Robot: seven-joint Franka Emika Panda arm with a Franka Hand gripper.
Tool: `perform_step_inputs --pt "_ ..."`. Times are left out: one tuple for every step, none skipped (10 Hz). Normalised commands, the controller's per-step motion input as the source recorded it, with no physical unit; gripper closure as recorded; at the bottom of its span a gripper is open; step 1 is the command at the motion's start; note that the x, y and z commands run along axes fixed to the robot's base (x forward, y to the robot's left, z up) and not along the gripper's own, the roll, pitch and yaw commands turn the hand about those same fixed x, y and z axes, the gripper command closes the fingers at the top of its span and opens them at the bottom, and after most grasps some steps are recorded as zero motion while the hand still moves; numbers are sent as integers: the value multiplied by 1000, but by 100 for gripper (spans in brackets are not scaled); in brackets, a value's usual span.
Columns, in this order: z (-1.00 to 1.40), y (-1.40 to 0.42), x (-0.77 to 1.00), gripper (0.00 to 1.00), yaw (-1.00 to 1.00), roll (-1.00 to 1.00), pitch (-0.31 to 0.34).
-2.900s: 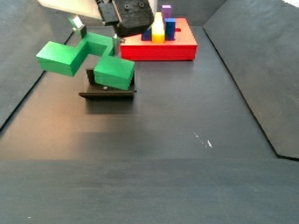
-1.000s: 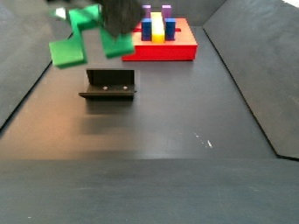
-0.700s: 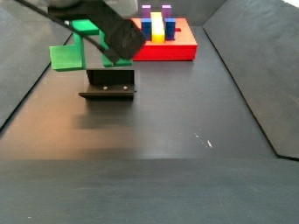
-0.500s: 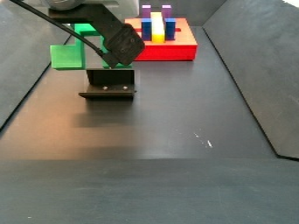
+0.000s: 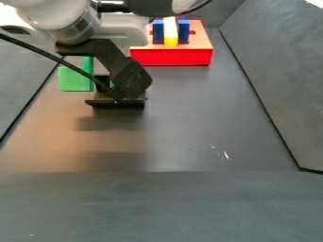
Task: Pick up the green object. Move up. Place the green object on the fixture. Regrasp the green object. Move to above the board. Insert the green object.
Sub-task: Place the green object on the fixture, then regrasp the green object.
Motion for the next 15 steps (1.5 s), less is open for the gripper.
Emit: perform_step_inputs --pt "-383 0 189 100 66 0 217" --pt "-397 -157 -189 100 0 -11 0" --pt "-477 -71 -40 100 0 0 63" --pt "-314 -97 -154 100 -14 0 20" --pt "-60 0 0 100 0 0 0" --pt "-103 -14 -34 100 0 77 0" --pt "-146 0 -26 100 -6 111 20" --pt "0 -57 -40 100 0 23 -20" --pt "0 -337 -91 100 0 417 -51" --pt "0 0 0 0 0 0 0" --pt "0 -9 0 0 0 14 -151" --pt "120 -129 -146 0 0 146 -94" --pt "626 74 126 0 0 -29 94" --pt "863 29 0 0 0 -106 0" --pt "986 69 0 0 -40 -231 -11"
